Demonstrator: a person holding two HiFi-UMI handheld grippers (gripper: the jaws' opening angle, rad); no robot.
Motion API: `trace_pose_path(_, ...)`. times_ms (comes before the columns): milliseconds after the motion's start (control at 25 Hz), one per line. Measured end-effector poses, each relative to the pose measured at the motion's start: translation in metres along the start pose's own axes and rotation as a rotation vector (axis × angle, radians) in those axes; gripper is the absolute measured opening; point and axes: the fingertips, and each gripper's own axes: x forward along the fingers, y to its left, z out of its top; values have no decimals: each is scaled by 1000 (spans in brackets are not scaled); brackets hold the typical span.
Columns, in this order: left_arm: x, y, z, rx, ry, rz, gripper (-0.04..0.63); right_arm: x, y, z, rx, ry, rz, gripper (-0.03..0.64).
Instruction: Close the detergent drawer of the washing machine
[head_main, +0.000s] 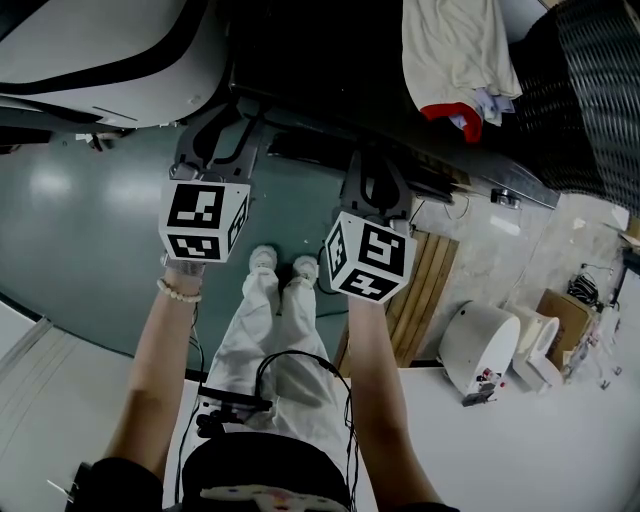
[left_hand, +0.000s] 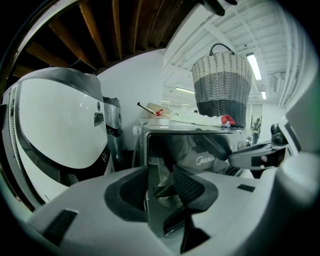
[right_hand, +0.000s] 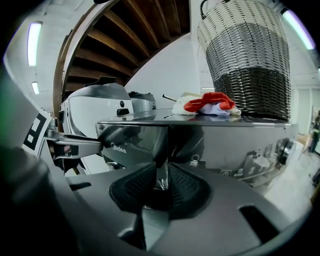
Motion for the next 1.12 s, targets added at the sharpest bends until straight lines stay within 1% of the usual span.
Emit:
trace_pose_path(80, -1, 0, 1, -23, 1, 2, 152, -3, 0, 0, 19, -6, 13, 81)
trace_pose_path(200, -8, -3, 5, -49, -8, -1, 143, -13, 3, -1, 15, -5, 30, 78)
trace_pose_path(240, -11, -5, 6, -42, -11, -4, 133, -16, 4, -1, 10, -6, 33, 72)
trace_pose_path(280, -14, -7, 8, -31, -14, -5, 108, -20, 4, 0, 5, -10, 34, 59)
trace_pose_path(400, -25, -12, 13, -8, -23, 3, 62, -31, 2, 5, -6, -24, 33, 5)
trace_pose_path(560, -45, -22, 16, -13, -25, -3, 17, -46, 2, 15, -20, -41, 45, 5)
trace_pose_path(760, -73, -36, 27, -1, -37, -7, 11, -70, 5, 30, -26, -62, 71, 5)
trace_pose_path(1000, -109, -54, 52, 16, -68, -4, 11, -106, 12, 47, -24, -85, 116, 5)
trace_pose_path(1120, -125, -65, 64, 24, -72, -17, 11, -124, 15, 56, -32, -98, 142, 5)
